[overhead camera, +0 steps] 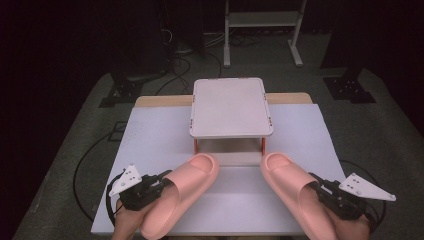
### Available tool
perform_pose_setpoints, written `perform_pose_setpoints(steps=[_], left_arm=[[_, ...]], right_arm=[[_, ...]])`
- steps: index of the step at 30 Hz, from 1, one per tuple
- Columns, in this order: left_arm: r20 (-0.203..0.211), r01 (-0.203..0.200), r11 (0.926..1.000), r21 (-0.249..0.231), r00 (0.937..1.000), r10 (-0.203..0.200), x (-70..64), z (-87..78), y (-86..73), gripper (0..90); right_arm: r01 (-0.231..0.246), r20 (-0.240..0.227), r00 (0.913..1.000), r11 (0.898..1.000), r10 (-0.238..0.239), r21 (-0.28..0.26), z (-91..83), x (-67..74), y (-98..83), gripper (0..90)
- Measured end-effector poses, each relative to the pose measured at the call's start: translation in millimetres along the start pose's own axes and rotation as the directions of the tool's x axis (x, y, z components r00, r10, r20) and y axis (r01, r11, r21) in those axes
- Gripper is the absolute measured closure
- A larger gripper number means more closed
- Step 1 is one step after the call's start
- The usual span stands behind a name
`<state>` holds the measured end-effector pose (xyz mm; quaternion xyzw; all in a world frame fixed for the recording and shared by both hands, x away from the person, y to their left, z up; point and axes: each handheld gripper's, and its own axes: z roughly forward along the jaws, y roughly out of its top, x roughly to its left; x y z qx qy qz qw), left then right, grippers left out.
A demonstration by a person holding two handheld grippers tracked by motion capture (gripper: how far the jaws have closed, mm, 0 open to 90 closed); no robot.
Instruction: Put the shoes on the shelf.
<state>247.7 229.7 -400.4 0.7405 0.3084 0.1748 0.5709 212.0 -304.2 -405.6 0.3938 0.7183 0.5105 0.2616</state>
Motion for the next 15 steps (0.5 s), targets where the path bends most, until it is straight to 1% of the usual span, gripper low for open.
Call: perform_pose_setpoints(steps=[1, 5, 6, 9, 12, 15], left_arm=[[0.006, -0.002, 1.0000, -0.009, 1.0000, 0.002, 0.5, 0.2, 1.3, 77.8], [0.018, 0.002, 0.9999, -0.014, 0.9998, -0.001, 2.4, -0.1, 4.5, 77.9], [0.021, -0.002, 0.9999, -0.014, 0.9998, 0.003, 2.6, 0.0, 6.6, 77.9], [0.026, -0.010, 0.9999, -0.008, 0.9996, 0.010, 1.6, 0.1, 9.2, 77.9], [0.027, -0.026, 0.9996, -0.004, 0.9993, 0.027, -0.6, -0.5, 15.2, 77.9], [0.029, -0.027, 0.9996, -0.008, 0.9992, 0.028, -1.2, -1.1, 18.2, 77.9]], right_arm=[[0.002, -0.002, 1.0000, 1.000, -0.002, -0.004, -0.5, 0.3, 1.6, 79.8], [0.005, -0.013, 0.9999, 1.000, -0.006, -0.012, -2.0, 1.9, 7.7, 79.9], [0.018, -0.011, 0.9998, 1.000, -0.018, -0.012, -3.0, 2.8, 11.3, 79.8], [0.021, -0.019, 0.9996, 1.000, -0.022, -0.014, -3.7, 3.7, 15.7, 79.9], [0.027, -0.023, 0.9993, 1.000, -0.027, -0.015, -3.9, 3.6, 19.5, 79.9], [0.034, -0.025, 0.9991, 0.999, -0.034, -0.022, -4.5, 3.9, 23.3, 79.8]])
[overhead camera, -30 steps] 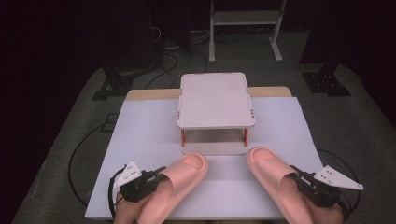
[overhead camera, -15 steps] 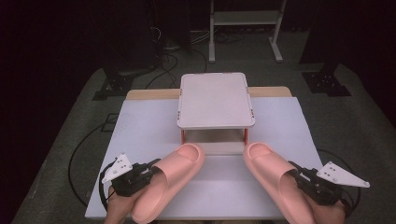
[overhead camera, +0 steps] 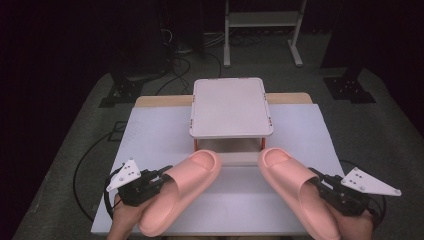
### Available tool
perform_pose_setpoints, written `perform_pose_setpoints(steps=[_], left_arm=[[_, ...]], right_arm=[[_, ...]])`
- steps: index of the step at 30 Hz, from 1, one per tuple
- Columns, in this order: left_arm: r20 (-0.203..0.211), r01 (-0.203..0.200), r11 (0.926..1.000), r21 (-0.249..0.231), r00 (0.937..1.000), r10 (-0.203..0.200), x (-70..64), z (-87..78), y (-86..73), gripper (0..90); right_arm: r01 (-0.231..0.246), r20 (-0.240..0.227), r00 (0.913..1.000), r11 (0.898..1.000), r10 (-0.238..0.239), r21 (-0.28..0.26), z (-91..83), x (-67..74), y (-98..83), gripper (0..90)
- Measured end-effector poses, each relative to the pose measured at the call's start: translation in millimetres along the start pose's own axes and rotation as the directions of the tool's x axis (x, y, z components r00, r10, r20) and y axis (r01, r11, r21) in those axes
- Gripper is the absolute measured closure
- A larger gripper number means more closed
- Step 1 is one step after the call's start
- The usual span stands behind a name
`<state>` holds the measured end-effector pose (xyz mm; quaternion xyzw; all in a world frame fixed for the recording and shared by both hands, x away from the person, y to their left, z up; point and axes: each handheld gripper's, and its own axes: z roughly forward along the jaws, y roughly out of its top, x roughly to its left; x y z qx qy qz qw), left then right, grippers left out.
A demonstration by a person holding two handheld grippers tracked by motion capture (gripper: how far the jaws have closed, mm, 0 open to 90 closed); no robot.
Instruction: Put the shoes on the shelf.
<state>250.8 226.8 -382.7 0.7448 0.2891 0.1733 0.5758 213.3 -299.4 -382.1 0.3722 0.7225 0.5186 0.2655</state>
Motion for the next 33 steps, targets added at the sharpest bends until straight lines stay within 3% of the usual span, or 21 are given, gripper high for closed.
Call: perform_pose_setpoints(steps=[8, 16, 26, 33], left_arm=[[-0.002, -0.029, 0.9996, 0.004, 0.9996, 0.029, 3.1, 1.7, 17.7, 77.9], [0.010, -0.028, 0.9995, -0.010, 0.9995, 0.029, 9.0, 6.9, 32.1, 78.0], [0.011, -0.049, 0.9987, 0.012, 0.9987, 0.049, 14.1, 14.0, 49.2, 77.9], [-0.003, -0.014, 0.9987, -0.048, 0.9999, 0.014, 22.5, 16.6, 53.1, 77.9]], right_arm=[[0.025, -0.004, 0.9997, 0.999, -0.025, -0.023, -2.5, -0.1, 17.0, 79.8], [0.052, -0.007, 0.9986, 0.998, -0.052, -0.038, 1.4, -0.8, 34.5, 79.8], [0.084, -0.019, 0.9963, 0.996, -0.084, -0.034, 9.4, -3.7, 56.8, 79.9], [0.046, 0.006, 0.9989, 0.997, -0.046, -0.057, 17.9, -10.2, 58.3, 79.9]])
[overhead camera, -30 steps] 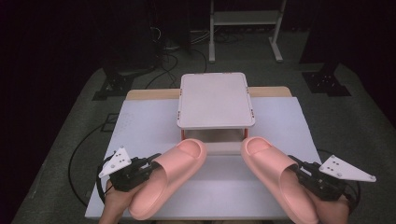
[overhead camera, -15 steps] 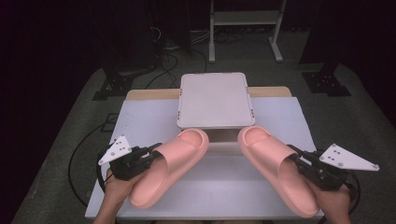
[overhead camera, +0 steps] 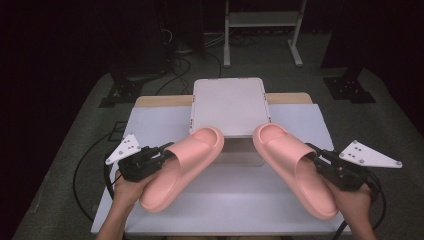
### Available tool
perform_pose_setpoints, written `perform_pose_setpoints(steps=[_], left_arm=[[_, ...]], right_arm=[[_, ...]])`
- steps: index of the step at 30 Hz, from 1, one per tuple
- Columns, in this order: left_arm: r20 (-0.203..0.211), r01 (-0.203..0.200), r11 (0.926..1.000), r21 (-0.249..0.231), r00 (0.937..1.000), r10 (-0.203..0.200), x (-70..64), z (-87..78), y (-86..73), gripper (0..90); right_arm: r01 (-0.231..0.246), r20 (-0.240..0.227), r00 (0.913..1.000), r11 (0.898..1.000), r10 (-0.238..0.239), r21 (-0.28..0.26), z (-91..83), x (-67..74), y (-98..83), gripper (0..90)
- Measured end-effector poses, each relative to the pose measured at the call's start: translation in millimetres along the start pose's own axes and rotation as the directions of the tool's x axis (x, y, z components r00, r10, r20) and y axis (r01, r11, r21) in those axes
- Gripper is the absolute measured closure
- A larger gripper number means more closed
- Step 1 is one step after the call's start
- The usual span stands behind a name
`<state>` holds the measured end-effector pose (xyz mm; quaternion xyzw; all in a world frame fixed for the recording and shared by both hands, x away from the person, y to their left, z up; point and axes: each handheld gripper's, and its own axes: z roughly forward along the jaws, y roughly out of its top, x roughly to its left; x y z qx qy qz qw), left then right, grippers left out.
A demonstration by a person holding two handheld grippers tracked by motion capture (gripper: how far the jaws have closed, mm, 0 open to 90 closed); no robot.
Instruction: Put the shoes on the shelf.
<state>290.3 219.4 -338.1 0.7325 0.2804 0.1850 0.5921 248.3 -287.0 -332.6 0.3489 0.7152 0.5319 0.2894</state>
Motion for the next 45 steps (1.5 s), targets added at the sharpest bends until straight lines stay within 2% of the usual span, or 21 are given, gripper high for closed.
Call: perform_pose_setpoints(steps=[4, 10, 15, 21, 29, 33, 45], left_arm=[[-0.012, 0.003, 1.0000, -0.008, 0.9999, -0.003, 3.7, 3.2, 2.7, 77.9], [-0.004, 0.032, 0.9991, -0.027, 0.9995, -0.032, 11.6, 10.3, 6.9, 77.9], [-0.004, 0.036, 0.9988, -0.033, 0.9994, -0.036, 15.8, 16.9, 11.8, 77.8], [-0.008, 0.026, 0.9994, -0.021, 0.9996, -0.026, 20.6, 28.5, 23.7, 77.7], [-0.024, 0.025, 0.9997, 0.002, 0.9994, -0.025, 30.4, 45.8, 40.1, 77.6], [-0.032, 0.012, 0.9998, 0.012, 0.9994, -0.012, 32.9, 54.4, 50.2, 77.5], [-0.058, 0.017, 0.9991, 0.039, 0.9982, -0.015, 41.6, 68.7, 63.8, 77.5]], right_arm=[[0.001, 0.016, 0.9999, 1.000, -0.001, -0.003, 7.3, -1.6, 0.9, 79.8], [-0.013, 0.026, 0.9996, 1.000, 0.013, -0.016, 16.6, -5.0, 4.1, 79.8], [-0.027, 0.030, 0.9992, 0.999, 0.028, -0.029, 22.4, -8.2, 6.8, 79.8], [-0.039, 0.038, 0.9985, 0.998, 0.040, -0.040, 34.6, -14.7, 14.9, 79.8], [-0.041, 0.046, 0.9981, 0.999, 0.042, -0.030, 50.5, -19.1, 23.2, 79.8], [-0.043, 0.051, 0.9977, 0.999, 0.044, -0.023, 56.9, -22.1, 27.2, 79.8], [-0.058, 0.057, 0.9967, 0.998, 0.058, -0.009, 72.5, -28.4, 36.3, 79.7]])
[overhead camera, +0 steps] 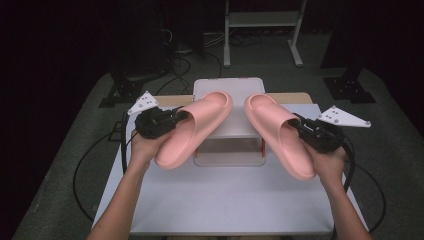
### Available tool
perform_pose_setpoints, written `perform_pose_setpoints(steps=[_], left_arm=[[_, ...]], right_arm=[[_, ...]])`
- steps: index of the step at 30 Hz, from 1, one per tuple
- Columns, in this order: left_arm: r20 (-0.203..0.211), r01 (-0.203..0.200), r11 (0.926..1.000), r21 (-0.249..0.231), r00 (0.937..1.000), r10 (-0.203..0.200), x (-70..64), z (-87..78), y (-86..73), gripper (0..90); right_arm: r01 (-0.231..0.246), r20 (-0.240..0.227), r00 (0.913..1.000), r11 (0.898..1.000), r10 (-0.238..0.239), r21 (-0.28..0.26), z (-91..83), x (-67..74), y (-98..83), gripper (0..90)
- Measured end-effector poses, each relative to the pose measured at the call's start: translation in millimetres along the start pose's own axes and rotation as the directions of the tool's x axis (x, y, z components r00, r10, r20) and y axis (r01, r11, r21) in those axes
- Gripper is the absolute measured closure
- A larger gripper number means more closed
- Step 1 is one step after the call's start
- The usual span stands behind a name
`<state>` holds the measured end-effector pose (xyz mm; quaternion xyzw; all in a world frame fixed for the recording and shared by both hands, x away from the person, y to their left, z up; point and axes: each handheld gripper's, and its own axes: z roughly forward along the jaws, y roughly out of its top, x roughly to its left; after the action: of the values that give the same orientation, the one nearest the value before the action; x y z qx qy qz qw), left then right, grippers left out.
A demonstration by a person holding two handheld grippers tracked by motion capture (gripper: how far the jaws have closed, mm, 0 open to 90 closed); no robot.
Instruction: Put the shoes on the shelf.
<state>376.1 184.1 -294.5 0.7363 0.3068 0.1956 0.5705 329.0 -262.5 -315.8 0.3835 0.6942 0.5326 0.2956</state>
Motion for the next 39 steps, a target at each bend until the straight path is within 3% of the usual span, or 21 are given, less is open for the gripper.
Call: perform_pose_setpoints(steps=[10, 27, 39], left_arm=[[-0.033, 0.026, 0.9995, 0.017, 0.9991, -0.026, 5.9, 10.0, 2.9, 77.3], [-0.064, 0.005, 0.9977, 0.068, 0.9979, -0.001, 4.2, 29.0, 16.1, 76.7], [-0.086, 0.026, 0.9969, 0.074, 0.9961, -0.020, 5.7, 36.5, 19.1, 73.3]], right_arm=[[0.011, 0.007, 0.9999, 1.000, -0.011, 0.015, 14.3, -1.8, 8.1, 79.7], [0.001, 0.023, 0.9997, 0.999, -0.002, 0.033, 36.1, -2.6, 20.6, 79.5], [-0.018, 0.033, 0.9993, 0.998, 0.017, 0.055, 45.0, -5.9, 23.8, 78.1]])
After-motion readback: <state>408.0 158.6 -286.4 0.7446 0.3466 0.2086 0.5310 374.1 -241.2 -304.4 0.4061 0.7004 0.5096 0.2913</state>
